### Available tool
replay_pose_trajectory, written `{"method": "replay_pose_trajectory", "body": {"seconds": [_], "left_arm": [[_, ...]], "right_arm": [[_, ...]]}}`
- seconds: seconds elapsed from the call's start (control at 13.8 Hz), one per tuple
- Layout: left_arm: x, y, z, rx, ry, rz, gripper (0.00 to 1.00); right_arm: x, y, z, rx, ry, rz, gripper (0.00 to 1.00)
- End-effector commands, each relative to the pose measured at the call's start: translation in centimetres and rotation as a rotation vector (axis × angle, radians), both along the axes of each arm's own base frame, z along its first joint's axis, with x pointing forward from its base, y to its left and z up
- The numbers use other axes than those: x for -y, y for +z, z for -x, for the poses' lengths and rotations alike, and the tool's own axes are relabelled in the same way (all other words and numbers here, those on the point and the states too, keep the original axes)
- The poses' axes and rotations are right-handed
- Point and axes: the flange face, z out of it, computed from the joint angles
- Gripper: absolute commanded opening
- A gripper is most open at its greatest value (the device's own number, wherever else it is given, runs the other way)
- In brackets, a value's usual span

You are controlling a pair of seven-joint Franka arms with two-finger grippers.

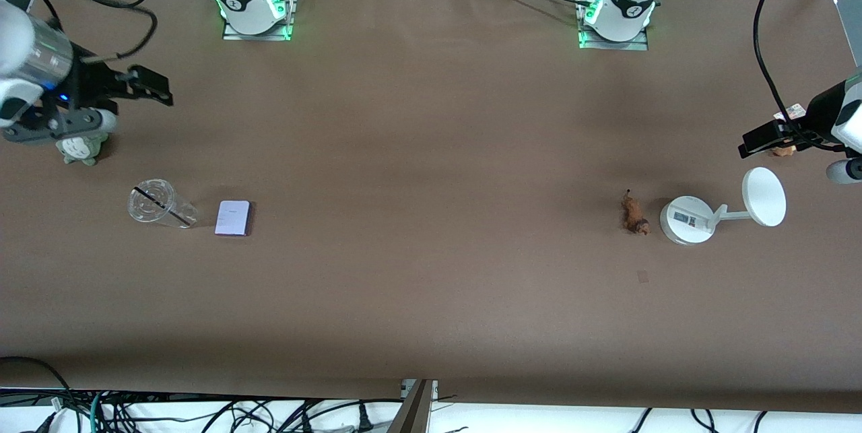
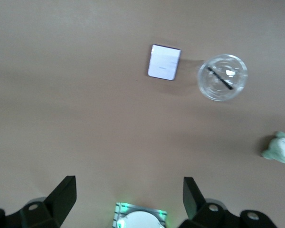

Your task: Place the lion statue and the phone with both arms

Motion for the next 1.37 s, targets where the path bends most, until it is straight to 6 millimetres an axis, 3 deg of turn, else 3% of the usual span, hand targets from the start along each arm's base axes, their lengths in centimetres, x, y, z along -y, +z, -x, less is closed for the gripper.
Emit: {"method": "replay_pose_trajectory", "body": {"seconds": [0.0,0.87,1.3], "left_arm": [[-0.2,0.6,-0.4,-0.003,-0.019,-0.010,1.00],[-0.2,0.5,-0.3,-0.008,-0.019,-0.008,1.00],[-0.2,0.5,-0.4,-0.008,-0.019,-0.008,1.00]], "right_arm": [[-0.4,0.0,-0.7,-0.021,-0.013,0.036,0.99],[0.7,-0.7,-0.3,-0.073,-0.018,0.037,0.99],[2.5,-0.1,-0.1,-0.067,-0.034,0.004,0.99]]}}
